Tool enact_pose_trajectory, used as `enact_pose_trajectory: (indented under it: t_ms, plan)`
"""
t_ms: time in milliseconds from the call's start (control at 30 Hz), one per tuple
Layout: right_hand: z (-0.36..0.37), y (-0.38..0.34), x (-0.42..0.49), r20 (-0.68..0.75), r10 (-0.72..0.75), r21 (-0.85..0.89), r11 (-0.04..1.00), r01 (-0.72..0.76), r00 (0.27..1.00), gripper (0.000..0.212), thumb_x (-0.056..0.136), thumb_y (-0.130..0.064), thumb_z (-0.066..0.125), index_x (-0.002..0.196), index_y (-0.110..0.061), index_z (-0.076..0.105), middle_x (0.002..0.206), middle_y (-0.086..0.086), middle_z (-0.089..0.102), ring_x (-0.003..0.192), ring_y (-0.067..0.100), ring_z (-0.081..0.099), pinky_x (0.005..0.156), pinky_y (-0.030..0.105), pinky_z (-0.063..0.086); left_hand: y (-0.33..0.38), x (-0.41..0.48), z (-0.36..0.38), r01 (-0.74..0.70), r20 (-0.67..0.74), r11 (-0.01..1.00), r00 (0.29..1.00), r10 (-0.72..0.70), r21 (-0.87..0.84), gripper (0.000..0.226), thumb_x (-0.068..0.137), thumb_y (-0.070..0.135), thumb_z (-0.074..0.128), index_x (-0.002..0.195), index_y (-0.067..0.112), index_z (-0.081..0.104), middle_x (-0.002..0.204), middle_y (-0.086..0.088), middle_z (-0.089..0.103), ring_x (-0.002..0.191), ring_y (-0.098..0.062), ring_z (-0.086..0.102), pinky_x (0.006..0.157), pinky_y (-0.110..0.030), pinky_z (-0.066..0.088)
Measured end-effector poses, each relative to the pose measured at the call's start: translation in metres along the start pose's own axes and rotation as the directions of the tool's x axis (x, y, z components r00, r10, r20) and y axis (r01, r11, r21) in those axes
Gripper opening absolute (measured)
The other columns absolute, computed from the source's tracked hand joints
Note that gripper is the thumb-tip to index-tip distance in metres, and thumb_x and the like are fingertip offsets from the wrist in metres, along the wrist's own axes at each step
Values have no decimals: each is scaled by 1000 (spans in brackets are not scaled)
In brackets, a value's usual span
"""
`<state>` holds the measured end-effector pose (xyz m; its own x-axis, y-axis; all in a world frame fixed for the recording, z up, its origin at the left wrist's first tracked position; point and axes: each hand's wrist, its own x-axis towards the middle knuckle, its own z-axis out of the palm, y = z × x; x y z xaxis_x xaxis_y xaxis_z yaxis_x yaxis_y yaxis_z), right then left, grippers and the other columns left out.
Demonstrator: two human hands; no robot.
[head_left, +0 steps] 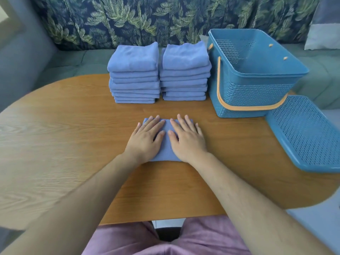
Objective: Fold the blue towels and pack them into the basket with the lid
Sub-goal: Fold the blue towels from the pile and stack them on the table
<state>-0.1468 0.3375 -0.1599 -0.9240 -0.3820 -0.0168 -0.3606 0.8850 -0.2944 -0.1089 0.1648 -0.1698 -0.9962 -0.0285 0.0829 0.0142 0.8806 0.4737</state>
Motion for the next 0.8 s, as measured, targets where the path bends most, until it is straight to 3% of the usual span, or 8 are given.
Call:
enact_pose_trajectory:
  t_ms: [167,300,400,467,533,633,800]
  plan:
    - [2,-2,-6,-26,171,-12,985,-171,985,60,103,-60,21,159,-41,16,168,15,-8,155,32,-11,125,47,-4,6,-8,2,110,-25,994,994,-109,30,53,102,58,32,153,48,27,168,2,-2,154,-17,-9,125,-40,-4]
    - [8,-4,-12,-64,239,-9,971,-240,969,58,103,-57,23,158,-39,23,164,26,14,154,38,4,125,47,1,15,-12,3,240,-30,969,971,-239,53,56,98,64,33,153,52,24,166,-18,4,154,-30,-3,125,-42,-3]
    - [12,-3,-13,-212,154,15,988,-154,965,53,102,-45,34,151,-27,45,148,19,44,142,39,35,119,48,23,14,-13,4,182,-70,978,982,-175,103,59,98,63,30,153,43,33,162,-18,23,152,-32,13,124,-45,6]
    - [13,-3,-14,-303,94,46,995,-83,948,50,99,-40,40,142,-18,57,140,14,51,128,36,50,109,47,36,13,-13,4,131,-117,980,986,-114,148,67,93,65,24,150,35,43,152,-14,39,144,-33,31,118,-48,23]
    - [14,-2,-13,-344,62,64,997,-42,937,46,99,-35,46,136,-13,62,144,13,50,125,34,54,104,46,41,11,-13,5,111,-140,982,986,-89,154,70,91,65,24,147,31,48,147,-8,44,134,-31,40,108,-48,33]
    - [14,2,-4,-349,31,73,997,-6,937,47,98,-33,46,136,-9,61,150,15,45,128,35,52,106,46,41,11,-3,4,79,-132,985,990,-58,154,67,93,61,29,147,26,49,148,-3,41,130,-28,41,103,-45,35]
    - [11,10,19,-417,-43,69,994,79,908,50,98,-30,45,143,-12,55,166,6,24,123,31,55,98,47,47,9,23,8,-37,-206,993,977,60,114,56,98,49,41,143,18,54,165,4,20,126,-27,46,98,-43,41]
